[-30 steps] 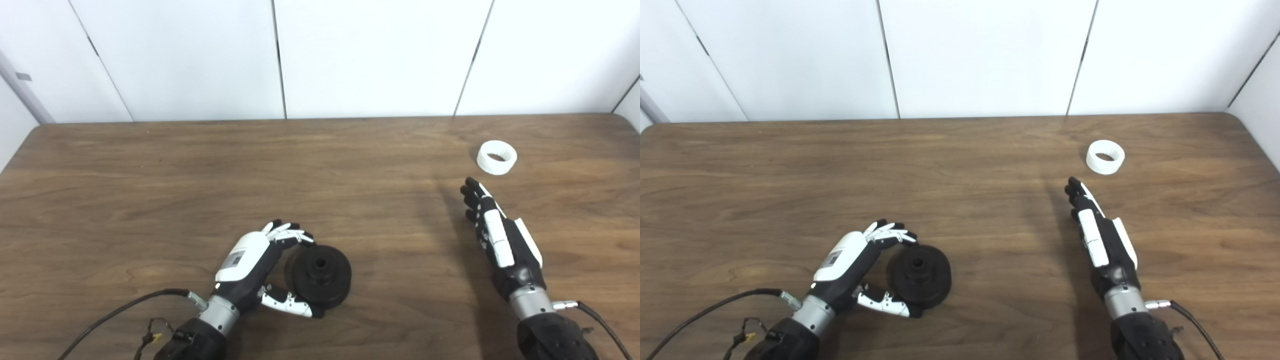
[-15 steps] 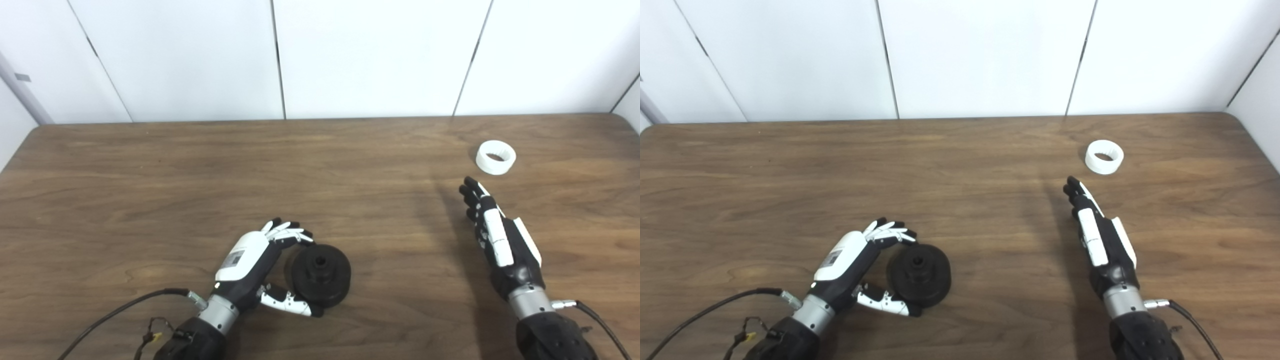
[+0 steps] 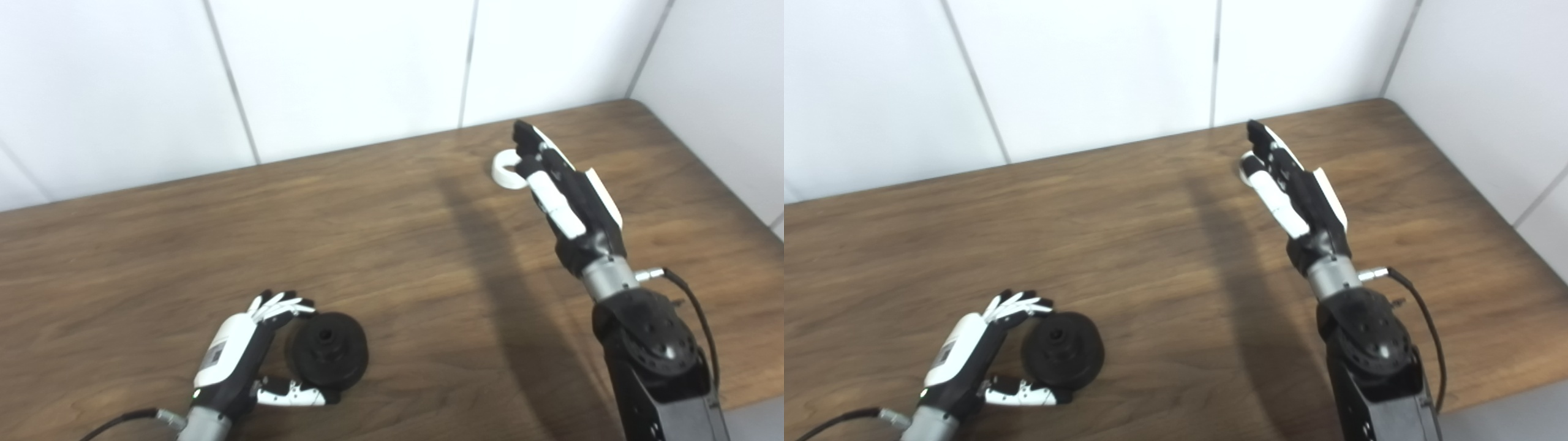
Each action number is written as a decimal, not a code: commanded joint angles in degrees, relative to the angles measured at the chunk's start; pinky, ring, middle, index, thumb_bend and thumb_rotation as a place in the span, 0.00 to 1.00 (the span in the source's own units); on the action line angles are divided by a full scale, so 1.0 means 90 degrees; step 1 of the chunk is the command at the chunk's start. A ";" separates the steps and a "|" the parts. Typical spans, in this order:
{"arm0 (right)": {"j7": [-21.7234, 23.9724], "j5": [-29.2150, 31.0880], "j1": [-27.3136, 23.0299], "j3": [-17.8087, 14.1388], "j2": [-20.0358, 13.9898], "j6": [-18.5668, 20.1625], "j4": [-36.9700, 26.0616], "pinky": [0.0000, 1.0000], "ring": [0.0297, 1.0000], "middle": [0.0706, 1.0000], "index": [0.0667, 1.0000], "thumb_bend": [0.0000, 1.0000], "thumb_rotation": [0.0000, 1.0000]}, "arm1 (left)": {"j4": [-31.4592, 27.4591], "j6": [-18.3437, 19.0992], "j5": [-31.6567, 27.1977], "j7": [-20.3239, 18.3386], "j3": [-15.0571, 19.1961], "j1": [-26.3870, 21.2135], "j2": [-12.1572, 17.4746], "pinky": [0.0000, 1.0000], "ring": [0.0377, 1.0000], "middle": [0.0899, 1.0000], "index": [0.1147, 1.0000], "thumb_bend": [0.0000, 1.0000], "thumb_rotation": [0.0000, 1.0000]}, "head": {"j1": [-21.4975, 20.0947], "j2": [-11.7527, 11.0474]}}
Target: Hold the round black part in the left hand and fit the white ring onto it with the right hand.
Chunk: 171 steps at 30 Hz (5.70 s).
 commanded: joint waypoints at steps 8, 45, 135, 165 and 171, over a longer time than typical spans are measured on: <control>0.0005 -0.1309 -0.0817 0.0023 -0.1069 -0.0027 0.0042 0.90 0.93 0.91 0.86 0.81 0.40 | 0.0404 -0.0117 0.0082 -0.0004 0.0132 0.0112 0.0296 1.00 0.89 0.78 0.42 0.52 0.05 | -0.0372 -0.0229; 0.2905 -0.4535 -0.3926 0.2413 -0.3450 0.0347 0.4439 0.99 0.98 0.94 0.83 1.00 0.28 | 0.0069 0.0079 0.0214 -0.0016 0.0105 0.0275 0.0035 1.00 0.87 0.77 0.42 0.52 0.05 | -0.0166 -0.0361; 0.2254 -0.4604 -0.3875 0.2772 -0.3061 0.0087 0.5405 0.94 0.91 0.83 0.62 0.89 0.19 | -0.0559 0.0602 0.0344 -0.0220 0.0015 0.0330 -0.0063 1.00 0.86 0.76 0.42 0.52 0.05 | 0.0021 -0.0139; 0.2315 -0.4770 -0.3981 0.2849 -0.2920 0.0172 0.5489 0.94 0.91 0.84 0.64 0.90 0.20 | -0.0644 0.0742 0.0408 -0.0300 0.0008 0.0318 -0.0069 1.00 0.87 0.76 0.42 0.52 0.05 | 0.0038 -0.0091; 0.2336 -0.4758 -0.3996 0.2851 -0.2914 0.0171 0.5450 0.95 0.90 0.83 0.63 0.90 0.21 | -0.0594 0.0652 0.0399 -0.0230 0.0014 0.0316 -0.0068 1.00 0.86 0.76 0.42 0.52 0.05 | 0.0050 -0.0061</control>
